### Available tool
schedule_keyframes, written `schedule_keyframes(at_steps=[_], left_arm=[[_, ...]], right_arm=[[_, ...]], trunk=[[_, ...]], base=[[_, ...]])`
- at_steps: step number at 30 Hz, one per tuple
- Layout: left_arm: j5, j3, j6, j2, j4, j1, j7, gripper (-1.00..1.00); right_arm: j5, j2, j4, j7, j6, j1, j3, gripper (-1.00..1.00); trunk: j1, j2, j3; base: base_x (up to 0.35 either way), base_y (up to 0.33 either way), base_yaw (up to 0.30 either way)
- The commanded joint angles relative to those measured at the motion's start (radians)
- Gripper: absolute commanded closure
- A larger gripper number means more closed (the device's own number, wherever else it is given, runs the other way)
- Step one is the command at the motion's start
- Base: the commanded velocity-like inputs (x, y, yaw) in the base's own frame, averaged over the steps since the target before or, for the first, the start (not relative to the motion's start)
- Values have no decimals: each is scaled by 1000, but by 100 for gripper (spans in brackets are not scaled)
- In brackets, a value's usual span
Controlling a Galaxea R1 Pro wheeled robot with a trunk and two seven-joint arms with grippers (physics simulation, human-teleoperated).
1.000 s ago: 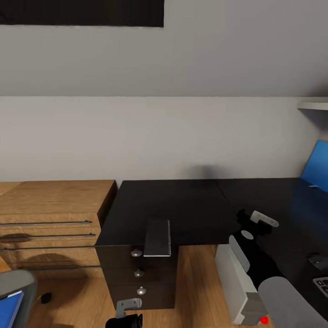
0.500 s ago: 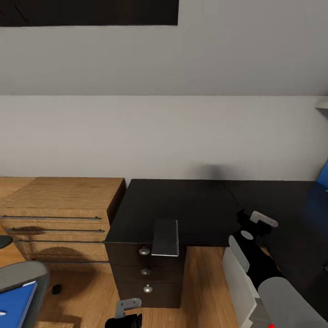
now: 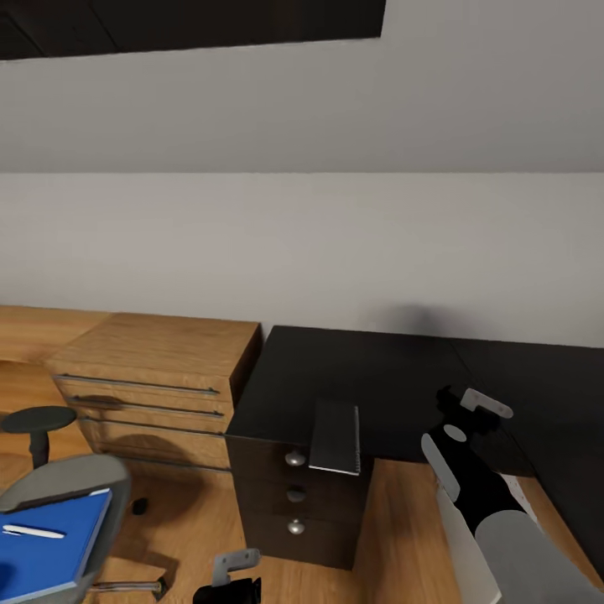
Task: In the bedroom, organize the workspace by keeping the computer under the desk, ensuring the monitor is on the desk, placing the keyboard on the desk next to the monitor, placing the mouse on the desk next to the keyboard, moving the folder from the swivel chair onto the desk next to the mouse, stacking the notebook on top of the folder with the pen on top of the notebook, and positioning the swivel chair next to the desk.
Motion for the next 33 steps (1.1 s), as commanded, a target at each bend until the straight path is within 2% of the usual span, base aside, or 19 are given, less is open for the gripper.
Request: schedule_keyframes(at_steps=[1,11,13,14,21,26,28,29,33], left_arm=[[8,-3,2,1,-1,-1,9,-100],[5,0,3,8,10,-1,7,-100],[5,-1,3,12,35,-1,7,-100],[4,-1,1,15,80,-1,6,-100],[4,-1,-9,24,228,-1,4,-100],[5,-2,-125,25,329,-1,2,-100],[4,-3,-181,24,359,-1,0,-100],[4,-3,-238,24,386,-1,-2,-100],[4,-4,-330,24,433,-1,-6,-100]], right_arm=[[-10,-2,0,-5,-9,-1,6,-100],[-10,-2,-1,-5,-5,0,5,-100],[-10,-2,-1,-6,-5,0,5,-100],[-10,-2,-1,-6,-5,0,5,-100],[-10,-2,-1,-7,-5,0,4,-100],[-11,-2,-10,-7,-4,0,4,-100],[-12,-2,-19,-7,-4,0,3,-100],[-12,-2,-28,-7,-3,1,2,-100],[-13,-2,-37,-9,-3,8,3,-100]], trunk=[[0,-1,-2],[0,-1,-12],[0,-1,-15],[0,-1,-16],[0,-1,-25],[0,-1,-31],[0,-1,-34],[0,-1,-35],[0,-1,-41]], base=[[0,0,234],[0,0,212],[0,0,194],[0,0,181],[0,0,159],[0,0,119],[0,0,103],[0,0,100],[0,0,97]])
